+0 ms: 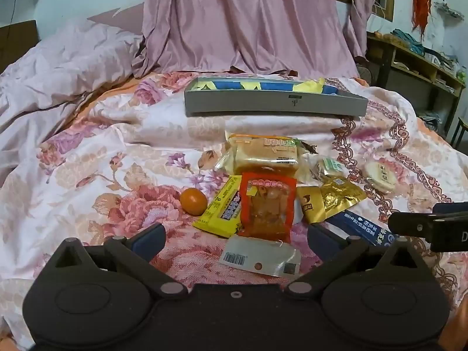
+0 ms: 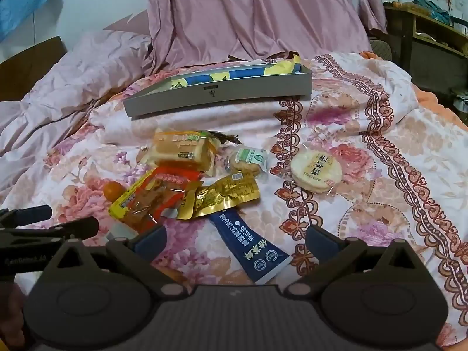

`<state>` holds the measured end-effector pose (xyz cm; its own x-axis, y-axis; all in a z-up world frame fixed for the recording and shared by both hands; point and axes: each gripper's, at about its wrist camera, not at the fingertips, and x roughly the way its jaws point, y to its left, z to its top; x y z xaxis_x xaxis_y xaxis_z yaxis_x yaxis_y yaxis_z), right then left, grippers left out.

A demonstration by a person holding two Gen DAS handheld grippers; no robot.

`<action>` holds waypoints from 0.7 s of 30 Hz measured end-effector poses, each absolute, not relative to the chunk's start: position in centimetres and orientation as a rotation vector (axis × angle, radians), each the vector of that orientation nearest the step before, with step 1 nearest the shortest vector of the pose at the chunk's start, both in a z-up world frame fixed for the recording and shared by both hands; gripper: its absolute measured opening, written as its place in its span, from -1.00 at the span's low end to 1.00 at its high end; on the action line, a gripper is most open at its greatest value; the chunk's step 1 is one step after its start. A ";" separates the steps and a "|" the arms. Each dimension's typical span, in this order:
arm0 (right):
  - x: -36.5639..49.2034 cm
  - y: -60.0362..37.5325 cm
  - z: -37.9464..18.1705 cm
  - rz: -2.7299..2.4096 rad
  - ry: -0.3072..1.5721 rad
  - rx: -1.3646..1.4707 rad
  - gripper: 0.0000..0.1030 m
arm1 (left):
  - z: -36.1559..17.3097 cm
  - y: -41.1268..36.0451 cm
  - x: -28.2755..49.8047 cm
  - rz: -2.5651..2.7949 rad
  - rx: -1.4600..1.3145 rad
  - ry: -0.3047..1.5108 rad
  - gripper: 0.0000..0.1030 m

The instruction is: Organize snacks

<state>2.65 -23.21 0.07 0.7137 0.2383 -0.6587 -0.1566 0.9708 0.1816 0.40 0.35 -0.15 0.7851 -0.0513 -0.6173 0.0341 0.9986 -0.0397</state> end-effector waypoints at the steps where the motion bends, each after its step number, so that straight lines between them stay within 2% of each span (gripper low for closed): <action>1: 2.6 -23.0 0.0 0.218 0.744 0.119 1.00 | -0.2 0.3 0.5 -0.046 -0.027 0.667 0.99; 21: 2.7 -23.1 -0.1 0.222 0.742 0.118 1.00 | -0.7 0.2 0.5 -0.050 -0.023 0.662 0.99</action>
